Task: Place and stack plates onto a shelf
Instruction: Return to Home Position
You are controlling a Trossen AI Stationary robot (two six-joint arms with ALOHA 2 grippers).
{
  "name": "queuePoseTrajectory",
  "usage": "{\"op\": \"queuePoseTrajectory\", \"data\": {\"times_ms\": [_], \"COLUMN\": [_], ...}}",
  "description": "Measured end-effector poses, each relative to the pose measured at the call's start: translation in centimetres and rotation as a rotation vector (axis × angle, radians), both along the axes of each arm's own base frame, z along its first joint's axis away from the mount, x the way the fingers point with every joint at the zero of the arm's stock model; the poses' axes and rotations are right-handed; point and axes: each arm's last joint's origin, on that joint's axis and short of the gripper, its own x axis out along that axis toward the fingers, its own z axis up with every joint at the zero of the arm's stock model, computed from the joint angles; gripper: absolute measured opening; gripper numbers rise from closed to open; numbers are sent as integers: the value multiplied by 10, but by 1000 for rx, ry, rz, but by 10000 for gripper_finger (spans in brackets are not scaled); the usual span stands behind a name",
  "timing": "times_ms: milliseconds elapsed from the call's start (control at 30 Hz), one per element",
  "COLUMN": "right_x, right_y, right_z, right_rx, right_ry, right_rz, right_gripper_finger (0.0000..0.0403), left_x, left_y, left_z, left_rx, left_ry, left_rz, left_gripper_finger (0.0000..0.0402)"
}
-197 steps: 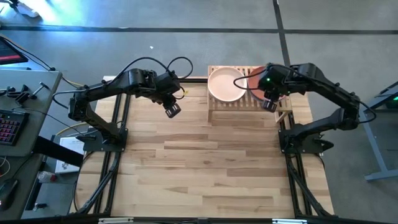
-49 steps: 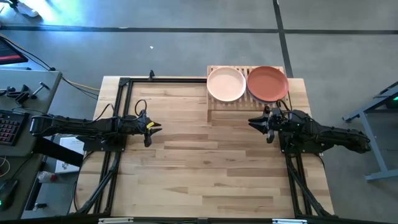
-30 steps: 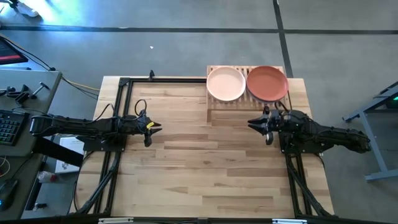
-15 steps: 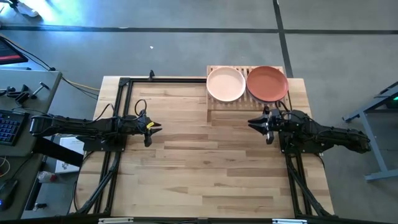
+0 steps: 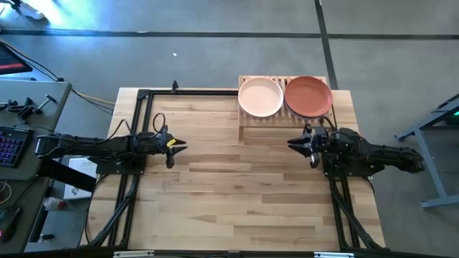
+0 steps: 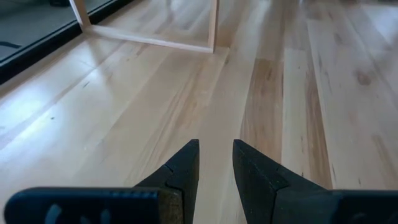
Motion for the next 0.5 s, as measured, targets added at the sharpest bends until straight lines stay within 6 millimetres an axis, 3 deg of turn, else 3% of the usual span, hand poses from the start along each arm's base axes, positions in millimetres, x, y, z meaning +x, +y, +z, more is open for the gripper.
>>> {"op": "queuePoseTrajectory", "data": {"times_ms": [500], "right_x": [-9], "right_y": [14], "right_z": [9], "right_rx": [-10], "right_ry": [-111], "right_rz": [141], "right_gripper_finger": [75], "left_x": [-3], "left_y": [-1], "left_z": [8], "left_rx": [9], "left_ry": [-86], "left_rz": [-3], "left_gripper_finger": [87]}}
